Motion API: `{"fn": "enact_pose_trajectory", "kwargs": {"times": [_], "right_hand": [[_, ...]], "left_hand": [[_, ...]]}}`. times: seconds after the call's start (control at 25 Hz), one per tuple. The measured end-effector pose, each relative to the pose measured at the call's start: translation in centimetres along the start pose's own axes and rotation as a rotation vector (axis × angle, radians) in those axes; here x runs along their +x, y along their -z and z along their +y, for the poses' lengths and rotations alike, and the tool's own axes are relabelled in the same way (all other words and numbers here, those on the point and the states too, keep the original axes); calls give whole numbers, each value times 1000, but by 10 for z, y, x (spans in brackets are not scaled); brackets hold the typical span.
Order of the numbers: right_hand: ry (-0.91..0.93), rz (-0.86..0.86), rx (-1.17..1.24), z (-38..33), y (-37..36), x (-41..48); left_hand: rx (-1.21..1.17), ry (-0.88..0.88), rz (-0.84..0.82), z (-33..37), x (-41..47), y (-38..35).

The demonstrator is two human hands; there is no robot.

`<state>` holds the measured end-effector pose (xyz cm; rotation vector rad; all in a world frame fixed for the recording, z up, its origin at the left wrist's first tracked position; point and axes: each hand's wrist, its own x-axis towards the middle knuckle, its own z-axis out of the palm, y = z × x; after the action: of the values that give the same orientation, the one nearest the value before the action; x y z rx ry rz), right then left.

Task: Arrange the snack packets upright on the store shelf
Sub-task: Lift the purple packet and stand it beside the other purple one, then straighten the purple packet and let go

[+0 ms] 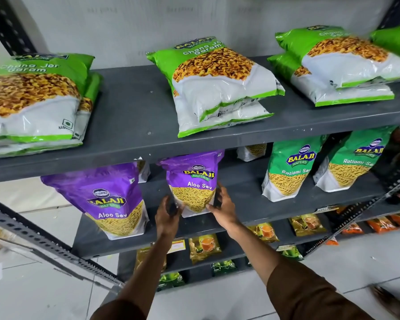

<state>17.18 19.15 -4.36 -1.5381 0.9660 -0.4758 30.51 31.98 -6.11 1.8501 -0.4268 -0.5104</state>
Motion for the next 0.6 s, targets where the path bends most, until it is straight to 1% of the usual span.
{"fn": "enact_pose_trajectory", "kwargs": {"times": [0.12, 0.28, 0.4, 0.52, 0.6], "right_hand": [[48, -17, 17, 1, -4, 5], [32, 30, -13, 2, -3, 5], [14, 50, -28, 3, 5, 6], [20, -27, -22, 1, 12, 2], [45, -94, -85, 1, 17, -3]], "left_hand": [[-45, -22, -36, -6, 2, -7], [-63, -58, -75, 10, -9, -15], [-52, -78, -92, 8, -9, -24], [-43, -70, -82, 2, -5, -27], [-78, -42, -51, 1, -6, -29]]}}
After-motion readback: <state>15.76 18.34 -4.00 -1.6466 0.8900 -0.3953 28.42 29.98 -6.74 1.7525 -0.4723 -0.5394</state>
